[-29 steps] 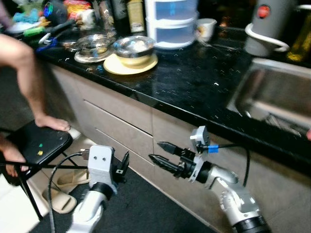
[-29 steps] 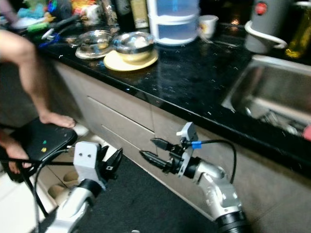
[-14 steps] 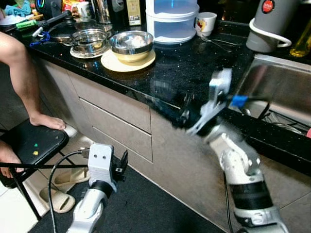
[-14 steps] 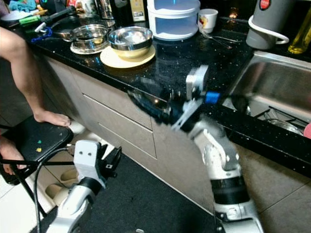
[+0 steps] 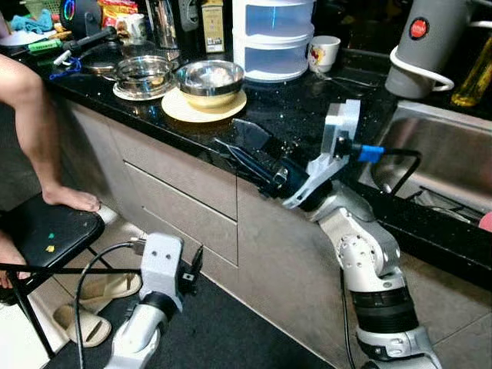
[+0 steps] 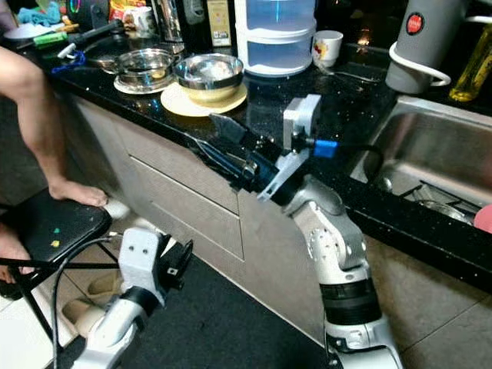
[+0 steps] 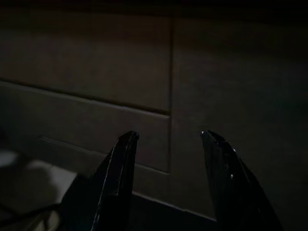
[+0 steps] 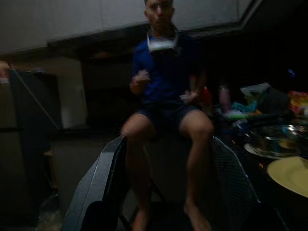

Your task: Kitchen organization

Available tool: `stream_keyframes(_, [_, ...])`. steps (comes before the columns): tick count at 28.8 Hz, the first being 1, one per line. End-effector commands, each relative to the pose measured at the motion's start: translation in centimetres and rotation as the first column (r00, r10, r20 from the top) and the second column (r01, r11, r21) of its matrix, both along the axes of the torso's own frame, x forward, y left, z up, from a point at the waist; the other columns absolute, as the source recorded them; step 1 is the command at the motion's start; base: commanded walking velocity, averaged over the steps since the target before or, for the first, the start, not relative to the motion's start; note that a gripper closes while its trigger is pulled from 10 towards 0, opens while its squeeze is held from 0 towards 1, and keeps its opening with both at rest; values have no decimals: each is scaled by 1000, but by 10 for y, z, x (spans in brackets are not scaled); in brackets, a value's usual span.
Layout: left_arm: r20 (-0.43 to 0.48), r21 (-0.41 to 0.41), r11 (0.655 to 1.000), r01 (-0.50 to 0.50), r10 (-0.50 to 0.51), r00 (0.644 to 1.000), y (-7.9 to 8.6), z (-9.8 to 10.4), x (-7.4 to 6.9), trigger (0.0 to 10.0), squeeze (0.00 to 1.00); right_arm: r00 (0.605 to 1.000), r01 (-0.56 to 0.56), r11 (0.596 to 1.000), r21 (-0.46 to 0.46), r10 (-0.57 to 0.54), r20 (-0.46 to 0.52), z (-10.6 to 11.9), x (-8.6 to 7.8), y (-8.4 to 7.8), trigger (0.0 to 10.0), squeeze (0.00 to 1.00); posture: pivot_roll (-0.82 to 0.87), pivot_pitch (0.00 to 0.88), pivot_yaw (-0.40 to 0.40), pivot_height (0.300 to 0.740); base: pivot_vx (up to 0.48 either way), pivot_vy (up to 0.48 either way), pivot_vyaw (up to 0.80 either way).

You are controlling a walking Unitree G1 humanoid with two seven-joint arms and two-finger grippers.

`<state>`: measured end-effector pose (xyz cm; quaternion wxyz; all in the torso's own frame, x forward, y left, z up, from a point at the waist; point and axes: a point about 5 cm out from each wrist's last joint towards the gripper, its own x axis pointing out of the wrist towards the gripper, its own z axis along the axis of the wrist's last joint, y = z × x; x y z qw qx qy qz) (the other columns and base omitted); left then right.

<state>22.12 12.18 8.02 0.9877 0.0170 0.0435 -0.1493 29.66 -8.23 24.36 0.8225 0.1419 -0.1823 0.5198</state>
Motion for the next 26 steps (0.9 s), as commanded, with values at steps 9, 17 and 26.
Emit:
stream_keyframes(9, [-15,-50,978,202,-203,979,-13,5,-15,10000,0,1000,-19,1000,6,19,12,4,-2,5,10000,0,53,0,6,740,297,0,679])
stream_keyframes(17, [-31,-190,918,349,-360,932,-26,11,-26,10000,0,1000,-18,1000,2,18,4,2,-2,7,10000,0,58,0,4,740,310,0,0])
stream_keyframes(26, [-36,-244,871,427,-448,893,-33,12,-32,10000,0,1000,-17,999,-29,18,13,1,-1,10,10000,0,58,0,0,740,333,0,0])
